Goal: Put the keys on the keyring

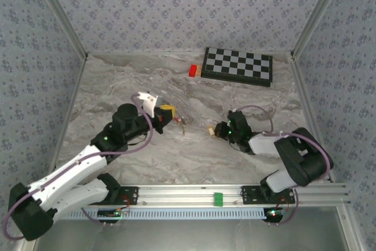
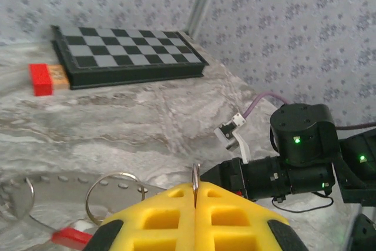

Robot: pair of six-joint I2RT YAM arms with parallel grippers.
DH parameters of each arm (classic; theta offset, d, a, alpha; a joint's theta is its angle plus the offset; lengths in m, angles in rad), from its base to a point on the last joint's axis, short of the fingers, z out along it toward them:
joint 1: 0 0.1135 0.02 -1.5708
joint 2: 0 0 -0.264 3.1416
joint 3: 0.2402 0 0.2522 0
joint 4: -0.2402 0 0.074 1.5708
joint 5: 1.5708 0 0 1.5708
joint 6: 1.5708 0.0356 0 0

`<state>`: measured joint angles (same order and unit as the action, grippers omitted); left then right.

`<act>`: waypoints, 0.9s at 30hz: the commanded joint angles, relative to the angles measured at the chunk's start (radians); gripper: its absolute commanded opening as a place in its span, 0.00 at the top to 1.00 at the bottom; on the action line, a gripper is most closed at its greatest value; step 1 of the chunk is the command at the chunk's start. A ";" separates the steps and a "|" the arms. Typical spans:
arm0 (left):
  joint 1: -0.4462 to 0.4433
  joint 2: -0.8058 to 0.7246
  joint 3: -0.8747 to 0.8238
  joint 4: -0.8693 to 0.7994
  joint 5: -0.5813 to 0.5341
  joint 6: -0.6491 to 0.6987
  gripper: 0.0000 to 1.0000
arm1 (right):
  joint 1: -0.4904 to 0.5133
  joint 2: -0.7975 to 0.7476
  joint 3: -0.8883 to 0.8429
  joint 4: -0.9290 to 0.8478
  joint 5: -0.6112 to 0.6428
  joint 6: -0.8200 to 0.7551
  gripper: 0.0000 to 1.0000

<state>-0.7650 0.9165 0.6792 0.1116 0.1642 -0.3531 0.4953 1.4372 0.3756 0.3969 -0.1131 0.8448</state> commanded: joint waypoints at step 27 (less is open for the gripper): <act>-0.051 0.010 -0.184 0.268 0.045 0.053 1.00 | 0.271 -0.147 0.386 -0.895 0.311 -0.512 0.67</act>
<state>-0.8127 0.9638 0.4900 0.3305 0.2203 -0.3038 0.7147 1.2194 0.6758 -0.3546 0.0769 0.4187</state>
